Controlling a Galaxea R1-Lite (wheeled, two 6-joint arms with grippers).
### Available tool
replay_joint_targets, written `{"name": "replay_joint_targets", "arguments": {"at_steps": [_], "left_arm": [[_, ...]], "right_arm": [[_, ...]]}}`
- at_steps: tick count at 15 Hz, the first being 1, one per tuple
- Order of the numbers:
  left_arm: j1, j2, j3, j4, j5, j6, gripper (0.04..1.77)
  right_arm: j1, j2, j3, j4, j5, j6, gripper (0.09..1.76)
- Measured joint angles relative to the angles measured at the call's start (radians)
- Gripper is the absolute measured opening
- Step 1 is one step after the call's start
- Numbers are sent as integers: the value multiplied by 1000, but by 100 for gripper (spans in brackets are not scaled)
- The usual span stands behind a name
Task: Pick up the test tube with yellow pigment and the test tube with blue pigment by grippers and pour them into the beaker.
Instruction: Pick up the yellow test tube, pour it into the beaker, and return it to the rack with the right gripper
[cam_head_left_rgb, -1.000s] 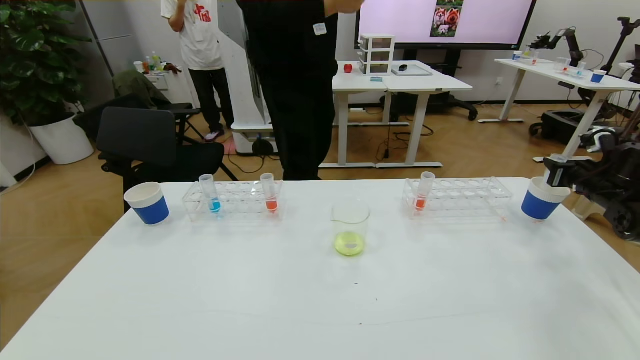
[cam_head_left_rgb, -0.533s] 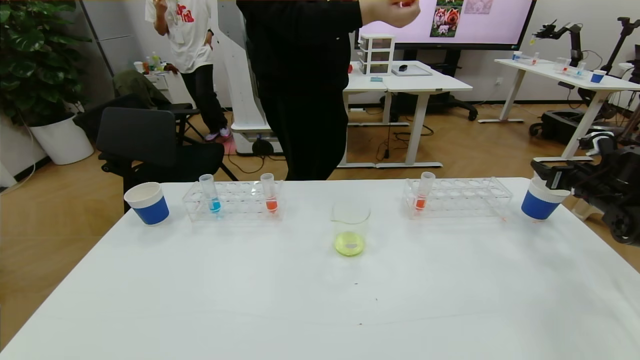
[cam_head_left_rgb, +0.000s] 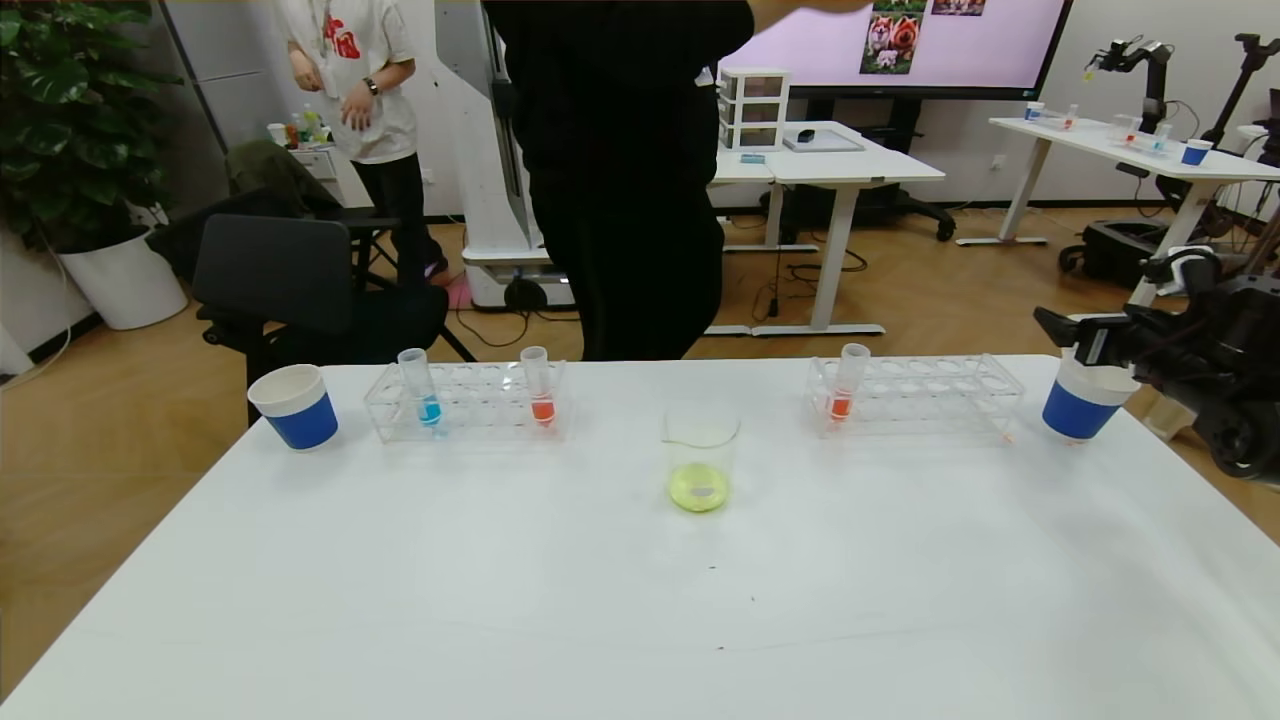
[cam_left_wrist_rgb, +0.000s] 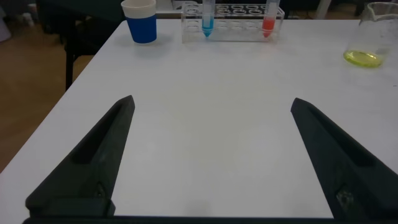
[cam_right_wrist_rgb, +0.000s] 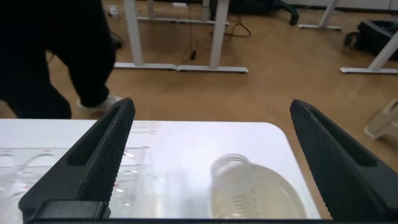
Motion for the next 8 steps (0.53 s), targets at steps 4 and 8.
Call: {"name": "replay_joint_targets", "arguments": {"at_steps": [4, 8], "left_arm": [[0, 0, 0, 0, 0, 0, 175], [0, 0, 0, 0, 0, 0, 175]], "right_arm": [[185, -124, 66, 31, -40, 6, 174], [273, -238, 123, 52, -110, 8, 174]]}}
